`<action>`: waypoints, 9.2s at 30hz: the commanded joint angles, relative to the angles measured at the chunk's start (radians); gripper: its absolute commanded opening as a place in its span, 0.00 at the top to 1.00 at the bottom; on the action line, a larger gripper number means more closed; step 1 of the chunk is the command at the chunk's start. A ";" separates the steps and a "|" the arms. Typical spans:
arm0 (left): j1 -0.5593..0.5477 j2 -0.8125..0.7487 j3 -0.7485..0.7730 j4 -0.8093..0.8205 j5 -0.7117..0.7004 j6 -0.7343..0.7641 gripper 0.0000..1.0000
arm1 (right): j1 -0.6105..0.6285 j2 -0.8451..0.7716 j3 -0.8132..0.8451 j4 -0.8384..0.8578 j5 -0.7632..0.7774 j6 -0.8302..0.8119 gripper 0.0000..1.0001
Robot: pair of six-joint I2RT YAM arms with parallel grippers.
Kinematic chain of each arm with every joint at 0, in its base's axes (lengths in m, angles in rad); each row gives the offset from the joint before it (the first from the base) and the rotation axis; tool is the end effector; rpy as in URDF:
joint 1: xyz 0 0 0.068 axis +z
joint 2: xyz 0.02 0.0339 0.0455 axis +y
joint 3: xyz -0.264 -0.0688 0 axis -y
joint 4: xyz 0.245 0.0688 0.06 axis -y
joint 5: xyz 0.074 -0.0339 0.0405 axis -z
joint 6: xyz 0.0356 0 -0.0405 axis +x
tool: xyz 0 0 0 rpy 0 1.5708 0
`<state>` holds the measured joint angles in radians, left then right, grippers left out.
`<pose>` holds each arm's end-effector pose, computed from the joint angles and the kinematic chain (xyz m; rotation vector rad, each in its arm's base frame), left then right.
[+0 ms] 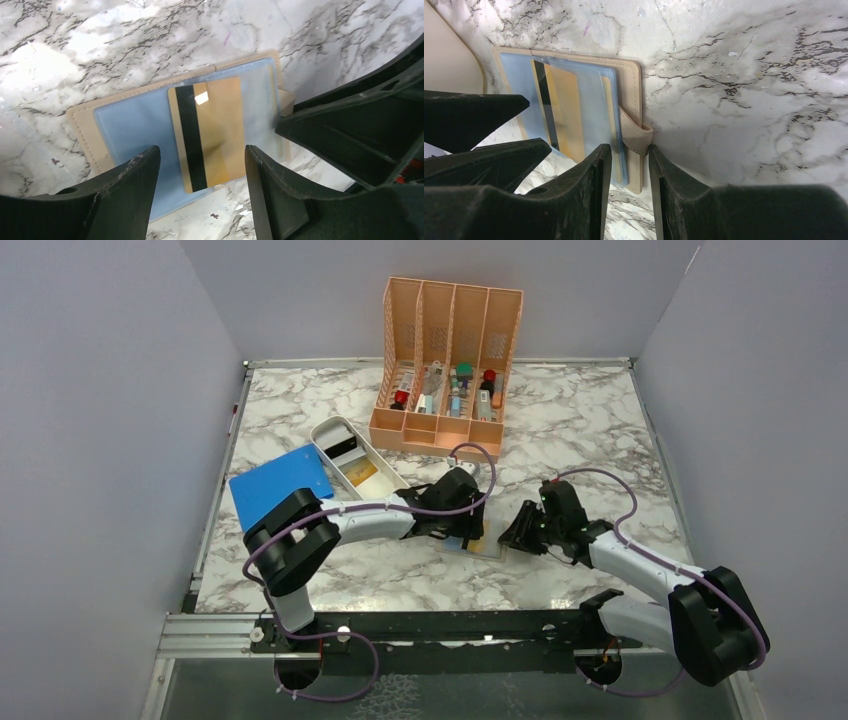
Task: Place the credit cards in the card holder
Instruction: Insert the credit card into the card holder, then pick up the credit card from the storage box.
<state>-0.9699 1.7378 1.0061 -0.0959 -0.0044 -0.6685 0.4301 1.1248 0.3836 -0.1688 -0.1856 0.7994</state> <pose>0.2039 -0.2972 0.1741 0.3788 2.5092 -0.7187 0.1738 0.0870 0.1445 0.3979 2.5850 0.7158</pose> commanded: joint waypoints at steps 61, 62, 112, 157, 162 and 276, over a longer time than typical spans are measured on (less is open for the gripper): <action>-0.045 0.037 0.005 0.126 0.135 -0.092 0.30 | 0.001 0.048 -0.064 0.055 -0.026 -0.005 0.62; -0.045 0.042 0.003 0.135 0.141 -0.098 0.30 | 0.001 0.050 -0.064 0.057 -0.027 -0.005 0.62; -0.046 0.058 0.080 -0.029 -0.046 -0.024 0.25 | 0.001 0.035 -0.058 0.044 -0.026 -0.020 0.63; 0.000 -0.147 0.319 -0.312 -0.270 0.375 0.28 | 0.001 -0.196 0.021 -0.065 -0.048 -0.103 0.23; 0.100 -0.211 0.294 -0.397 -0.376 0.560 0.28 | 0.001 -0.286 0.025 -0.085 0.001 -0.164 0.00; 0.715 0.043 0.198 -0.098 -0.254 1.398 0.60 | 0.001 -0.102 0.232 -0.194 -0.025 -0.241 0.01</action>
<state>-0.2657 1.7924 1.1683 -0.1989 -0.2687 0.7364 0.4263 1.0332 0.5743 -0.3477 -0.1970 0.5667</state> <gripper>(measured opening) 0.415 0.990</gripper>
